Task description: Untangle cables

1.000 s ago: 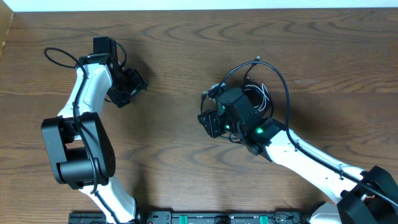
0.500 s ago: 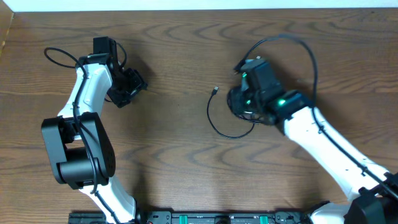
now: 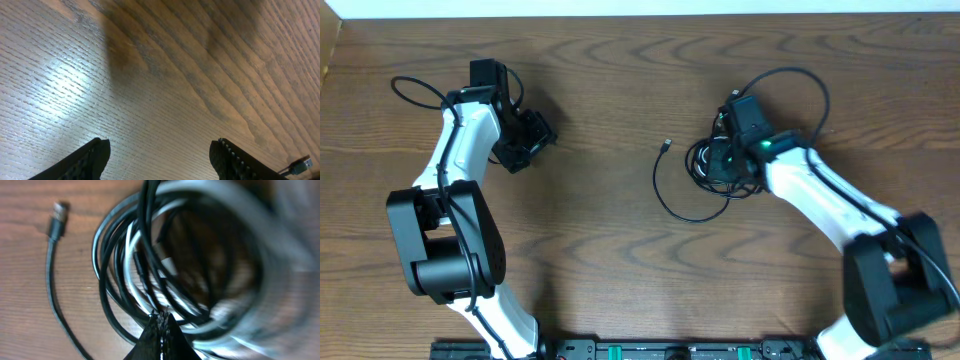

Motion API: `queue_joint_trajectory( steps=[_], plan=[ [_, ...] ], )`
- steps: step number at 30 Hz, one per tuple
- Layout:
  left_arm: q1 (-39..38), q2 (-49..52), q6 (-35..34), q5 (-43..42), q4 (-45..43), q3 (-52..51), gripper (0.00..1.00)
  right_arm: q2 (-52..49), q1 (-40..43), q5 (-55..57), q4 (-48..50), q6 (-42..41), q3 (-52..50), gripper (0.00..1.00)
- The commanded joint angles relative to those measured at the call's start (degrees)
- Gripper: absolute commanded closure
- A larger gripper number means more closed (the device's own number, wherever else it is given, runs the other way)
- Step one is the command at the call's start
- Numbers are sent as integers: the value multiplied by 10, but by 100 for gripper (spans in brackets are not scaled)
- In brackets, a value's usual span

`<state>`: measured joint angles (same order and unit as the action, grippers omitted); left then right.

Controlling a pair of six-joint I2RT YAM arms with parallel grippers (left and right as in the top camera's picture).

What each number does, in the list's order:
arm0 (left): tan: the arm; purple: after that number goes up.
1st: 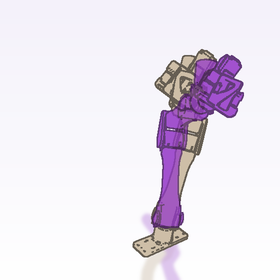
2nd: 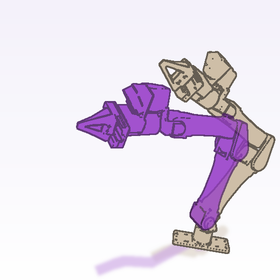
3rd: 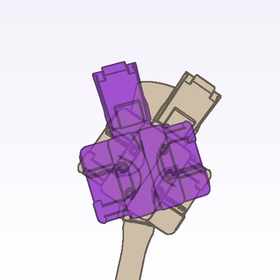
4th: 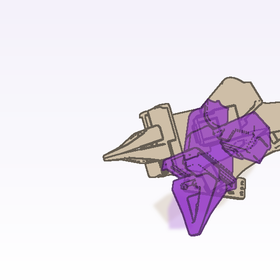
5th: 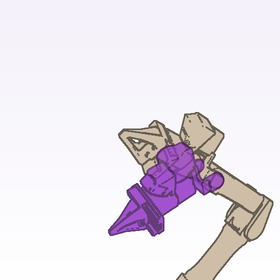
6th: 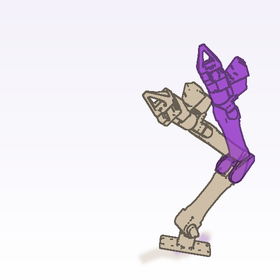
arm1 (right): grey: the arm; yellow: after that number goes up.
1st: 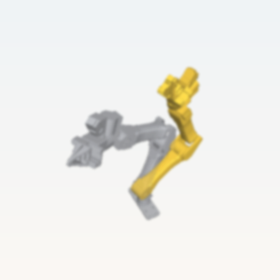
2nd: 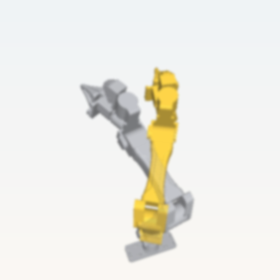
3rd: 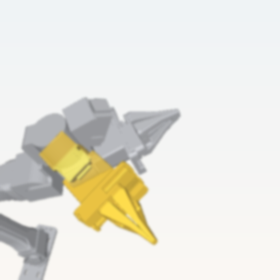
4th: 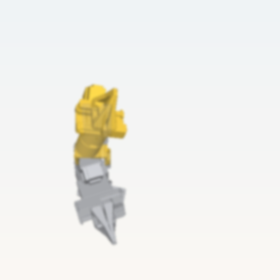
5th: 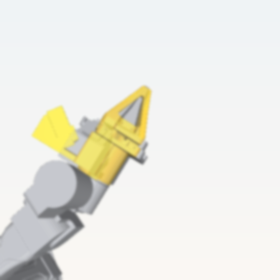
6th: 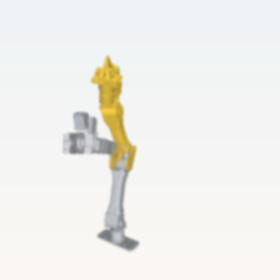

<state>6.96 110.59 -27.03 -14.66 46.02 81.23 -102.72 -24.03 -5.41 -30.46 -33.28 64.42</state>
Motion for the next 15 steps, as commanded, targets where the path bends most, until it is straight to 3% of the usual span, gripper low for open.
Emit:
queue_joint_trajectory(
  steps=[1,6,11,15],
  plan=[
    [0,6,2,8,2,-1,31,-55,-28,-117,36,-38,-4,99],
    [0,6,2,8,2,-1,31,-109,-87,-213,137,-85,-4,99],
    [0,6,2,8,2,-1,31,-100,-143,-215,246,-85,2,99],
    [0,6,2,8,2,-1,31,-88,-147,-200,244,-74,34,99]
  ],
)
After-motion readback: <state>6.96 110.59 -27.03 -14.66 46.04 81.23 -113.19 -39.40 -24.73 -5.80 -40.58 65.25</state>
